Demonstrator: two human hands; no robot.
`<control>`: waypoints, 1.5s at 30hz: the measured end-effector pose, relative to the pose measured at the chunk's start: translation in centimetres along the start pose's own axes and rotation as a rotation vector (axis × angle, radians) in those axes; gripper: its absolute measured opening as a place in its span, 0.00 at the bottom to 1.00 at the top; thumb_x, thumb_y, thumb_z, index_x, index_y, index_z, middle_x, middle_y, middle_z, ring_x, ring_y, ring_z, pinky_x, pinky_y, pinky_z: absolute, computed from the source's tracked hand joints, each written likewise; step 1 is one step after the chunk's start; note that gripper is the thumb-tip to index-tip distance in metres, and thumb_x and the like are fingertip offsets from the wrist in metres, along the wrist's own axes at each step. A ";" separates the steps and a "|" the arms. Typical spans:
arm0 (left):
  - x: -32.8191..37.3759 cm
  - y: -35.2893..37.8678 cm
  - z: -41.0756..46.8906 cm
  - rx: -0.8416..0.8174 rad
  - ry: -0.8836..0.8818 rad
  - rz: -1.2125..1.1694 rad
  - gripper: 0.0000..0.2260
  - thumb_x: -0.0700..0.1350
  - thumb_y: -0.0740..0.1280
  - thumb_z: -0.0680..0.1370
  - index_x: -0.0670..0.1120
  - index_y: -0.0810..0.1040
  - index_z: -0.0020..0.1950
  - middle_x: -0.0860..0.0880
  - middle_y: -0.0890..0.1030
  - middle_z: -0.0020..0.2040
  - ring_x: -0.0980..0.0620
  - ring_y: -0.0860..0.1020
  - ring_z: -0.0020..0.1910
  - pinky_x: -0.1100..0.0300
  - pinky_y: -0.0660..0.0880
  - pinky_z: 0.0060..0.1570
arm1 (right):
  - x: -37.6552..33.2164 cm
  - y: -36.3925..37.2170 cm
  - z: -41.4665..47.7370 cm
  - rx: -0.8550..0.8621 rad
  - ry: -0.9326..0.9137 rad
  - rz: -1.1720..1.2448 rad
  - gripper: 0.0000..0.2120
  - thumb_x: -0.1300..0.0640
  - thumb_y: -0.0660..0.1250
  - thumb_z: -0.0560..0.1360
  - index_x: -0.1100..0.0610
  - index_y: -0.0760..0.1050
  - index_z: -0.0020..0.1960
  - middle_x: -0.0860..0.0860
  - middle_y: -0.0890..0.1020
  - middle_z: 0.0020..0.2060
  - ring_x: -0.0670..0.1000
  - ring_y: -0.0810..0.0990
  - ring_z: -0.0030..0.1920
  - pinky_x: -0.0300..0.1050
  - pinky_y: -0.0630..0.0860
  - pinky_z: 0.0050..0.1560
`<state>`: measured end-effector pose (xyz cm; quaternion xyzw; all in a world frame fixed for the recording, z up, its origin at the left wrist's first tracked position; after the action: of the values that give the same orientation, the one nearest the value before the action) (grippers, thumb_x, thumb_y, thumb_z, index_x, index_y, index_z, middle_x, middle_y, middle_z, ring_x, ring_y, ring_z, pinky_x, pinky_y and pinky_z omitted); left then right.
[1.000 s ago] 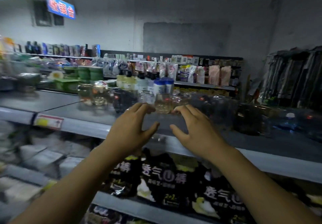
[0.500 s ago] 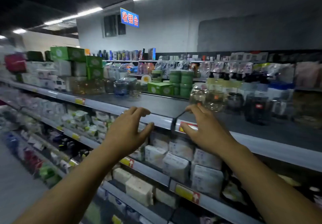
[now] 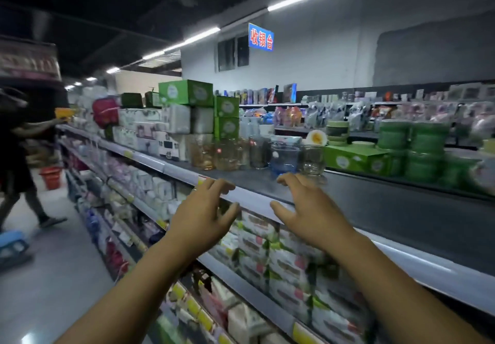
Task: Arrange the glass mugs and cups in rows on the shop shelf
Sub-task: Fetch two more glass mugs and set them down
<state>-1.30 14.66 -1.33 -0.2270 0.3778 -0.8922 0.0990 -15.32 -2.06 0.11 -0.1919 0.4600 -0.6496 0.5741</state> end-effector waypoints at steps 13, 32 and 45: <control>-20.4 1.2 15.8 0.134 -0.124 -0.176 0.20 0.52 0.73 0.77 0.46 0.73 0.65 0.51 0.75 0.58 0.49 0.76 0.59 0.59 0.70 0.54 | -3.9 11.4 22.5 0.092 0.272 0.112 0.27 0.48 0.70 0.76 0.56 0.66 0.70 0.56 0.72 0.64 0.59 0.78 0.59 0.58 0.77 0.60; -27.5 7.3 24.2 -0.005 -0.024 -0.489 0.37 0.69 0.75 0.63 0.53 0.71 0.66 0.53 0.76 0.60 0.53 0.78 0.54 0.54 0.77 0.52 | -2.8 13.4 23.9 0.179 0.686 0.803 0.15 0.51 0.61 0.84 0.58 0.73 0.42 0.53 0.78 0.32 0.53 0.79 0.30 0.42 0.67 0.26; -24.2 8.6 23.8 -0.201 -0.006 -0.454 0.49 0.76 0.74 0.56 0.57 0.62 0.69 0.59 0.80 0.56 0.54 0.80 0.53 0.53 0.77 0.51 | -1.8 13.5 22.9 0.477 0.825 1.036 0.12 0.57 0.59 0.82 0.53 0.66 0.39 0.47 0.62 0.25 0.48 0.60 0.25 0.42 0.57 0.29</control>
<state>31.44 2.16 -0.93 -0.3173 0.4038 -0.8488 -0.1260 10.64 -7.96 1.14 0.4449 0.5173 -0.3955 0.6148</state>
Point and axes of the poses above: each hand's wrist, its own z-axis towards the middle knuckle, its own y-axis out of the palm, x = y × z, the point moved 3 cm from there along z, towards the middle knuckle
